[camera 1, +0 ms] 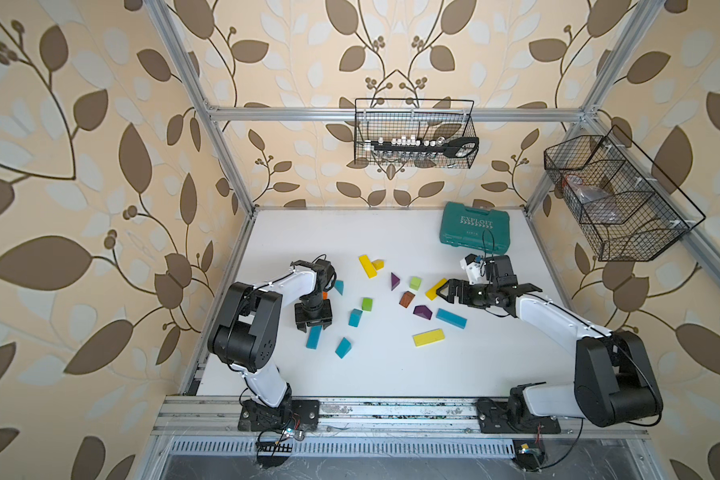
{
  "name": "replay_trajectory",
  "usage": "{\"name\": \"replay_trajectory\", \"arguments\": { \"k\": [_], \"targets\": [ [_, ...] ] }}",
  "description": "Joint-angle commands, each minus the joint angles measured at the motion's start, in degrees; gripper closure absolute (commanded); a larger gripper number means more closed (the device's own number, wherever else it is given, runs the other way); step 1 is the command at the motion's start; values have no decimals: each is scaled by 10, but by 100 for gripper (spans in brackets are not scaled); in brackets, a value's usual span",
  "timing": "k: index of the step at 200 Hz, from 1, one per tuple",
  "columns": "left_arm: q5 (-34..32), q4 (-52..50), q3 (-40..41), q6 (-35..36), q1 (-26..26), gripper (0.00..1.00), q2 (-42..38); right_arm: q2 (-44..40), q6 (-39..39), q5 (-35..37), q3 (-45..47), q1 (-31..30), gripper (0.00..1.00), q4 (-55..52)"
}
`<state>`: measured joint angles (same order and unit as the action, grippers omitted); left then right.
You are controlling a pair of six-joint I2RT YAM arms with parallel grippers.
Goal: Assemble a small pinwheel with building blocks
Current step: Assemble the building block at the center of the board.
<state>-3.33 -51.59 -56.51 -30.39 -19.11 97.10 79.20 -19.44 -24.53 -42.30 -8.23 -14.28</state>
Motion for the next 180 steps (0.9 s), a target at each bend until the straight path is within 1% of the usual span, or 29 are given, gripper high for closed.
{"name": "replay_trajectory", "arguments": {
  "k": [1,45,77,98,132,180],
  "targets": [
    [22,4,2,7,3,48,3,7,0,8,1,1,1,1],
    [32,5,-11,13,3,49,14,11,2,9,-1,1,1,-1],
    [32,8,-20,10,3,58,32,12,1,10,-2,2,0,-1],
    [20,0,-24,6,4,59,43,12,2,10,-2,2,1,-1],
    [15,0,-17,5,13,62,39,16,1,8,-3,2,0,0],
    [16,-1,-15,17,19,62,36,18,1,8,-3,2,0,-1]
  ]
}}
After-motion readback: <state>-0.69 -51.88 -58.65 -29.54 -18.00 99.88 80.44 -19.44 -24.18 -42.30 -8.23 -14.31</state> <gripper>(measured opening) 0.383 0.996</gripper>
